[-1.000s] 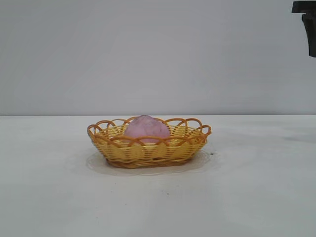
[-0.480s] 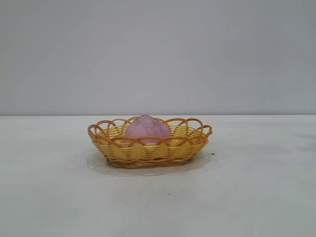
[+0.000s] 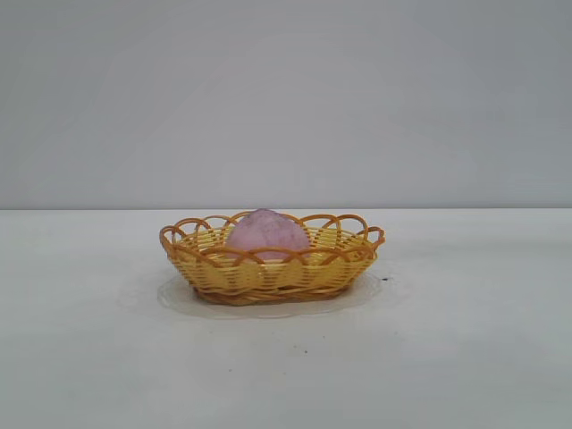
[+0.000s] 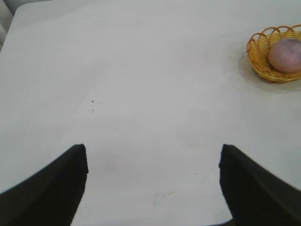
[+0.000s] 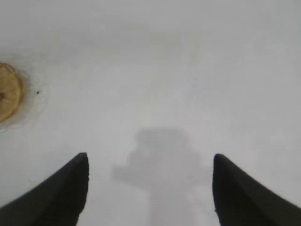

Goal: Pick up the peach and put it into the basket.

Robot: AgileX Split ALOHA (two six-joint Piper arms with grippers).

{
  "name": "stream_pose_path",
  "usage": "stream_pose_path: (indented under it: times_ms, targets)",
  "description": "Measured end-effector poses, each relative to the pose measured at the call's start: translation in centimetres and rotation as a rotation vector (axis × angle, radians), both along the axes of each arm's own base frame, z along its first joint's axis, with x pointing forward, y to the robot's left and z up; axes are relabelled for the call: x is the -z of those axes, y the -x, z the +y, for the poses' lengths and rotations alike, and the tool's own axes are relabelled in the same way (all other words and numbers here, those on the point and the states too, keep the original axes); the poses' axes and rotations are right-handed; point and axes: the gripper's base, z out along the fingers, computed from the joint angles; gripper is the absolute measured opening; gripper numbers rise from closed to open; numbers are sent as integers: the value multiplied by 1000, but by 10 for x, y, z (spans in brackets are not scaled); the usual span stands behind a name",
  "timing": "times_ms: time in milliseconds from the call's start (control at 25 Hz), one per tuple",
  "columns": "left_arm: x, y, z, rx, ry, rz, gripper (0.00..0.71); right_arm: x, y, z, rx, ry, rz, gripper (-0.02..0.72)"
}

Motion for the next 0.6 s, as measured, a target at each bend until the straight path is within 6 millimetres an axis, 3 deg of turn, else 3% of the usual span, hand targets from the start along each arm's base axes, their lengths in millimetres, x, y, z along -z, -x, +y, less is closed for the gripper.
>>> stream_pose_path:
  times_ms: [320,600]
  targets:
    - [0,0,0,0,0,0,515,55,84,0,13,-2,-136,477]
    - [0,0,0,0,0,0,515,98,132,1,23,-5,-262,477]
